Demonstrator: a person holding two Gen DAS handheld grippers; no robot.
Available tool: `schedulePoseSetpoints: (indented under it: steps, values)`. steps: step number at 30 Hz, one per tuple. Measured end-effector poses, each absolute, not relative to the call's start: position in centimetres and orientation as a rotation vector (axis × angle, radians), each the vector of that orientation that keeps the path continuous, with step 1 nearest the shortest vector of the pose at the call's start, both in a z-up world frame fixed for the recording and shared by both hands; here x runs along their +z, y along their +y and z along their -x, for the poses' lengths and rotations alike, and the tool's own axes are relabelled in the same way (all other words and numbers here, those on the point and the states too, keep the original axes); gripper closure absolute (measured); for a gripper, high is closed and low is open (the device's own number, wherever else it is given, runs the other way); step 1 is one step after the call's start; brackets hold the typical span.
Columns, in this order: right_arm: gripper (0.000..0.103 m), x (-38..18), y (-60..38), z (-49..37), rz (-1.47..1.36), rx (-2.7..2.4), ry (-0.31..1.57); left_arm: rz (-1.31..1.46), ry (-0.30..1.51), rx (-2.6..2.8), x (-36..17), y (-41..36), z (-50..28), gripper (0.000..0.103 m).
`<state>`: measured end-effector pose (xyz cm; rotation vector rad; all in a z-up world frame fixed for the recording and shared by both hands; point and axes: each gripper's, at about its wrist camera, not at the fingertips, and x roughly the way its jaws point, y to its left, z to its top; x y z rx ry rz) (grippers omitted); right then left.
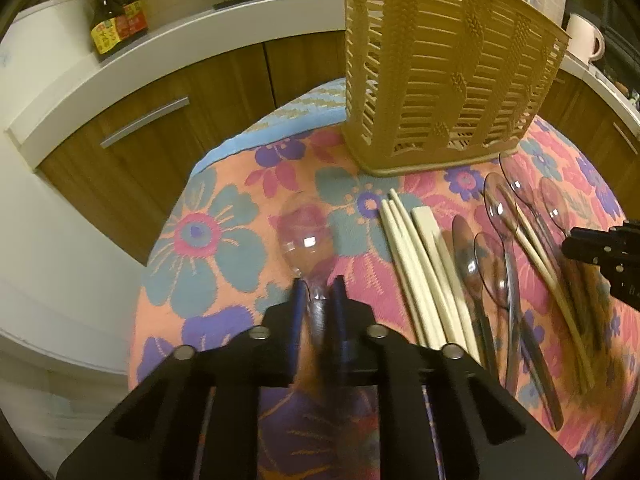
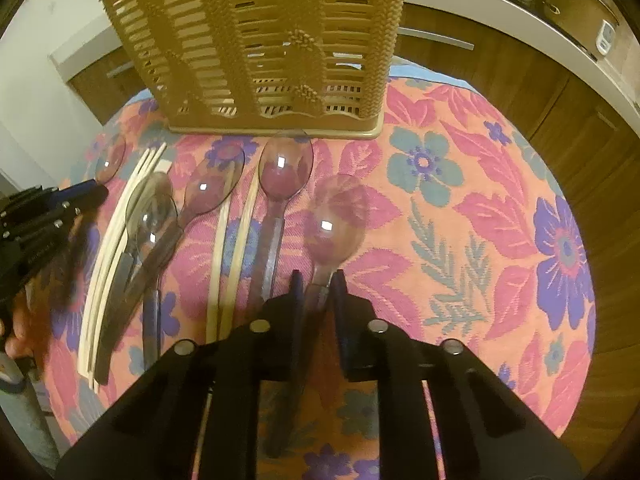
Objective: Organize utensils
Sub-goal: 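Lower the left tool onto a clear spoon and grasp it while the right tool grasps another clear spoon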
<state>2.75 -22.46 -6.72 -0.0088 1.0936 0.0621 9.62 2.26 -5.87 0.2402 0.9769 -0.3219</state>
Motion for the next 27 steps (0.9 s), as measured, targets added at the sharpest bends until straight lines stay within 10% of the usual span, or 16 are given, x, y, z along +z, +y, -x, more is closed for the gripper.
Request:
schedulePoseSetpoints:
  steps: [6,9,12,16,27]
  values:
    - [0.093,-7.0,-23.5,-1.3,0.005,0.074,1.111,-0.241,1.0,-0.371,-5.8,2.8,-9.4,0.09]
    - [0.093,-7.1,-23.8,-1.0,0.002,0.086,1.13,-0.269,1.004,-0.364,-5.8,2.3,-9.5,0.066]
    - [0.092,-7.1,-23.8,-1.4,0.002,0.103,1.159,-0.309,1.014,-0.36,-5.9,1.5,-9.6,0.067]
    - [0.092,-7.0,-23.4,-2.6,0.049,0.114,1.185,-0.343,1.019,-0.368,-5.8,0.7,-9.6,0.093]
    - [0.093,2.8,-21.8,-1.9,-0.026,0.31,0.847,-0.052,0.685,-0.522,4.4,1.7,-7.9,0.093]
